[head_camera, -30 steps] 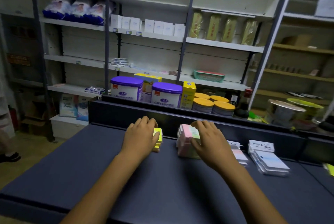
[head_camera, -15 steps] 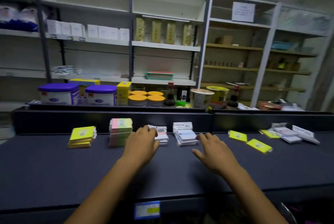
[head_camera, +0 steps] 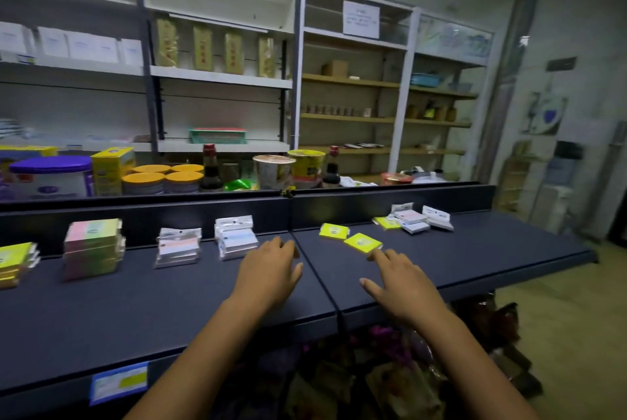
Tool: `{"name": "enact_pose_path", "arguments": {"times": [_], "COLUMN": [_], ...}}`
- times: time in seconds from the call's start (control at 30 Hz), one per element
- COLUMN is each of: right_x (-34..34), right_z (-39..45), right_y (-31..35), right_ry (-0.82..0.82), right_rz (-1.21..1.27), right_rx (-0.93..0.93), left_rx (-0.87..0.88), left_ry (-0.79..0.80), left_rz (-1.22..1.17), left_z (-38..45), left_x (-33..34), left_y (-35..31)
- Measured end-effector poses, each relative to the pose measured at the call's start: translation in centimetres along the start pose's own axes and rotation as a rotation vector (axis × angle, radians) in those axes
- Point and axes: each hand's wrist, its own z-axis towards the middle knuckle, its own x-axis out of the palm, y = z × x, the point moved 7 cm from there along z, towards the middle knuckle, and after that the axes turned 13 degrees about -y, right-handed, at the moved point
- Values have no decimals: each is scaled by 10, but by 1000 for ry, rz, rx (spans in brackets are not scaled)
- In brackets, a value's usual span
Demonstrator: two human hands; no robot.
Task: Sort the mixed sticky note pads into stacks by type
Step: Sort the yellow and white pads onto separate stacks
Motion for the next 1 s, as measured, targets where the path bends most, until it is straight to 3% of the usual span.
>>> {"name": "enact_pose_path", "arguments": {"times": [0.2, 0.6, 1.0], "right_x": [-5, 40, 81], "right_z": [8, 71, 129], "right_y": [-41, -101, -120], "right_ry": [-8, 50, 54], "right_rz": [-12, -19, 36], "right_rx": [49, 129, 78], "left_rx": [33, 9, -128], "left_ry": [7, 87, 137], "left_rz": [-39, -88, -56], "left_z": [26, 96, 139], "left_x": [29, 121, 185], "left_y": [-33, -34, -15]}}
